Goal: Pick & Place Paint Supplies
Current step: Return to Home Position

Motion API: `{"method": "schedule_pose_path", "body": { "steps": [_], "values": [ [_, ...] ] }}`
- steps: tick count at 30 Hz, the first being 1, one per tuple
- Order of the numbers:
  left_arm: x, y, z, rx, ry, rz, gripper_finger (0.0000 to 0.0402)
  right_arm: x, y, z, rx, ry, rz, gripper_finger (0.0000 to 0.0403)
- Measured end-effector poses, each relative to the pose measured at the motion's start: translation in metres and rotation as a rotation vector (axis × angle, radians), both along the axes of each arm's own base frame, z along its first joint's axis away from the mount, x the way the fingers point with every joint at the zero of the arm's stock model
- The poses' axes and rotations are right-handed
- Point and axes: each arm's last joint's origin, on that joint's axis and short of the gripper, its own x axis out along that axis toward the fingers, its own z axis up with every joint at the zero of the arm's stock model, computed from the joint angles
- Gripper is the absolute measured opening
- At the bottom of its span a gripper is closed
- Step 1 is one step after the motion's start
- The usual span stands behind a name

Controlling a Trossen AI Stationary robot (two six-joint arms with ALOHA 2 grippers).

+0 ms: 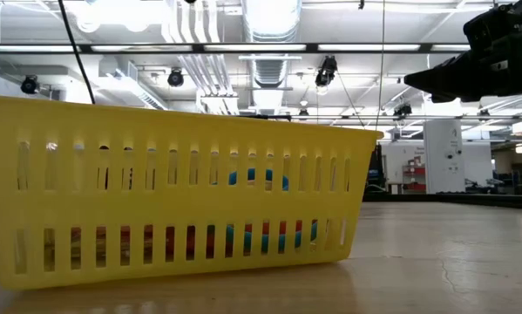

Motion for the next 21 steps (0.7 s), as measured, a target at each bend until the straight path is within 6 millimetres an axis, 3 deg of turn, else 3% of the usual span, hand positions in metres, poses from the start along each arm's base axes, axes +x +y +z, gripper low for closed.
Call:
{"method": "schedule_pose_path", "body": {
  "steps": [8, 21],
  "values": [
    [-0.030, 0.018, 0.011, 0.016, -0.058, 0.015, 0.0000, 0.000, 0.000, 0.000, 0.000, 0.001, 0.000, 0.0015],
    [-0.136, 0.079, -0.003, -0.073, -0.329, -0.010, 0.0000, 0.000, 0.000, 0.000, 0.000, 0.002, 0.000, 0.0015]
  ]
}}
